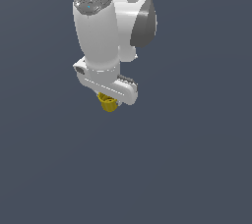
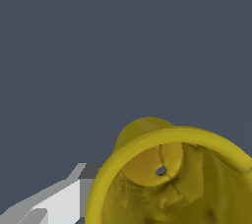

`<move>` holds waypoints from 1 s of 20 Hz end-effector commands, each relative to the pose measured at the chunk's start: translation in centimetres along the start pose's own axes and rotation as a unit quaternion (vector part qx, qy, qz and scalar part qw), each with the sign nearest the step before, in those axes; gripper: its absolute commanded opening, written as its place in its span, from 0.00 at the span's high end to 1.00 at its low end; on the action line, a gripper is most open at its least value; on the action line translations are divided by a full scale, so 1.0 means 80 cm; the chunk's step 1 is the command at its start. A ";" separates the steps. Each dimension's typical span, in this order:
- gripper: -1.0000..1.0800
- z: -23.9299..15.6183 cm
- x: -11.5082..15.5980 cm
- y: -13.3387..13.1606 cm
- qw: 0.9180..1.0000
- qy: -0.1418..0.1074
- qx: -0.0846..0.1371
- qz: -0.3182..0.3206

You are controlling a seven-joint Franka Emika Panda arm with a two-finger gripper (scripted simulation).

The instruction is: Pick up the object and move it to a goal position.

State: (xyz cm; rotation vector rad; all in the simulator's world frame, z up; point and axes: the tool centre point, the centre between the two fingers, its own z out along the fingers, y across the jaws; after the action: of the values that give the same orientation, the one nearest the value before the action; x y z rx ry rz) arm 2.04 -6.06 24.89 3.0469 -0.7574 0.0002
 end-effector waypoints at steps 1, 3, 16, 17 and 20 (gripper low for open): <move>1.00 -0.029 0.008 -0.009 1.000 0.000 0.000 0.000; 1.00 -0.049 0.014 -0.016 1.000 0.000 0.000 0.000; 1.00 -0.149 0.047 -0.052 1.000 0.000 0.000 0.000; 1.00 -0.155 0.049 -0.054 1.000 0.000 0.000 0.000; 1.00 -0.171 0.055 -0.061 1.000 0.000 0.001 0.000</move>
State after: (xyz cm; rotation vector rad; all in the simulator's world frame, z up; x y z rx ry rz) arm 7.86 -3.91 37.80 3.0483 -0.7562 -0.0014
